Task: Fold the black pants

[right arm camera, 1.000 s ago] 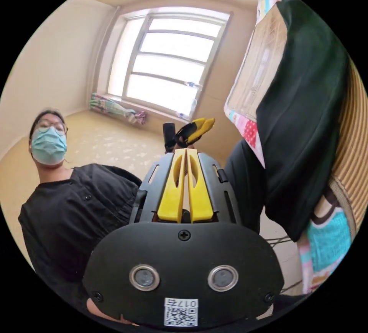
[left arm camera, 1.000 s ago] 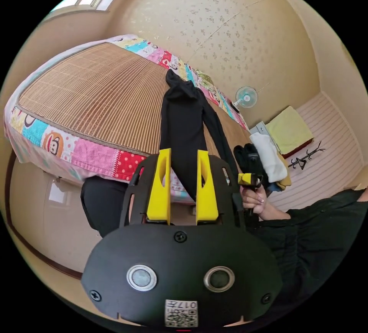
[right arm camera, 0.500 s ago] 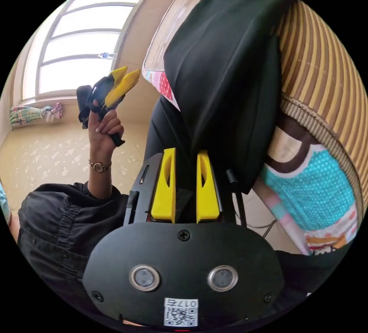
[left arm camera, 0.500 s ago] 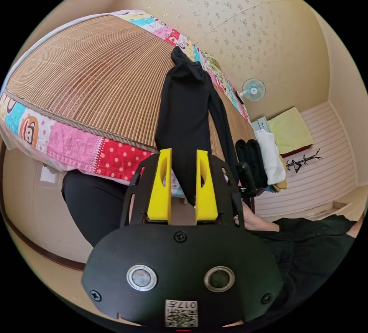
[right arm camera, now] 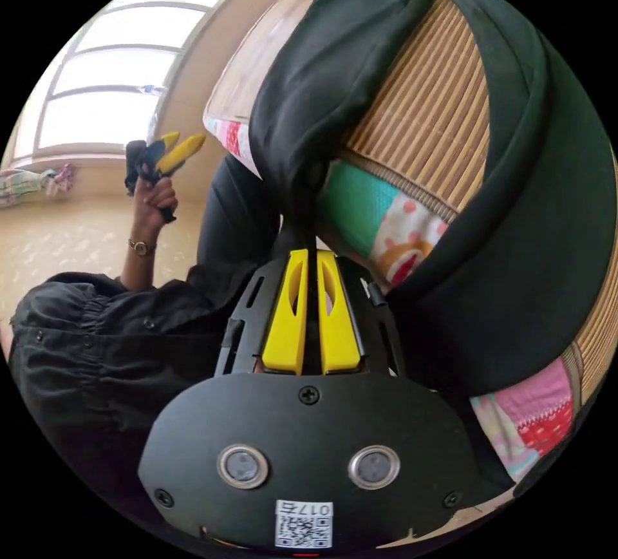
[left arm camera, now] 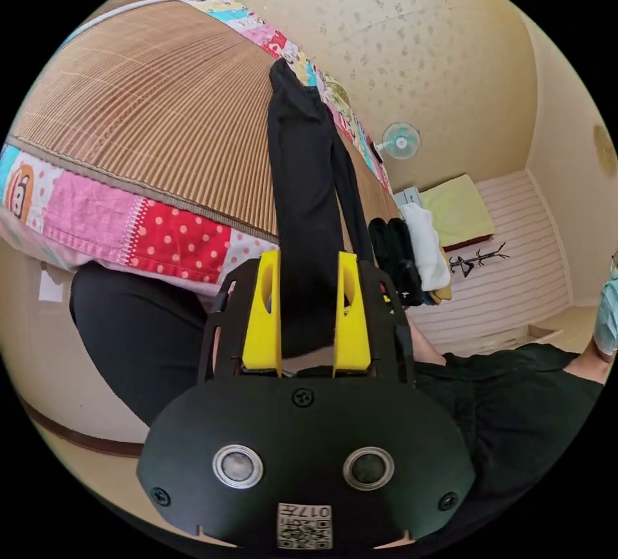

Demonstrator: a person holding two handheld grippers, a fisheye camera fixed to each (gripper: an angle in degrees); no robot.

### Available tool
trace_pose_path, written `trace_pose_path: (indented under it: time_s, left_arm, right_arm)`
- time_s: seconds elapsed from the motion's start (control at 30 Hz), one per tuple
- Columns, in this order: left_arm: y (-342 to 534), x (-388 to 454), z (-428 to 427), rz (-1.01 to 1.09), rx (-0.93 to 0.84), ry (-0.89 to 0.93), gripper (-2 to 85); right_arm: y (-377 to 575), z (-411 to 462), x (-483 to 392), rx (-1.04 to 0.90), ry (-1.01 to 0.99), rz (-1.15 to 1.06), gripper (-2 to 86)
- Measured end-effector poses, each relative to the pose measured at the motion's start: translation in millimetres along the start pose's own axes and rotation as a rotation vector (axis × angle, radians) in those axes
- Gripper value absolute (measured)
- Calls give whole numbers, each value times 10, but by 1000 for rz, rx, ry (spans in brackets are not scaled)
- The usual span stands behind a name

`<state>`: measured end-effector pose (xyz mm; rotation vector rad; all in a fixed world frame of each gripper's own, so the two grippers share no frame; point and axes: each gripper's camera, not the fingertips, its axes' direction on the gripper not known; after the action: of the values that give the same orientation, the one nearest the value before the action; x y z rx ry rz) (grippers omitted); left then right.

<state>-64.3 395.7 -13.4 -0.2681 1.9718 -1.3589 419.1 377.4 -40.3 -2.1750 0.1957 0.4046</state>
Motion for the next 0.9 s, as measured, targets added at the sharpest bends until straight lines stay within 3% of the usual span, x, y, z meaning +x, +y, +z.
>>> trace_pose_path:
  time_s: [0.27,0.4,0.5,0.63,0.9]
  left_arm:
    - [-295,159,1076,23,-221,-150,125]
    - [-351,10,1085,-49,-232,-185,85]
    - [-312,-63,1030,-58,-253,-151,65]
    - [-133,20,998,-16,-242,-191,74]
    - [-26,65,1000,-16,-219,-209,104]
  right_arm:
    - [277,160,-103,63,-93,79,30]
    - [351,-20,-270,92,-96,49,33]
    - [512,-425,-430,239,-22,76,42]
    - [652,-801,-554,392,247,191,75]
    - [383,-497,-521,253,382,271,102]
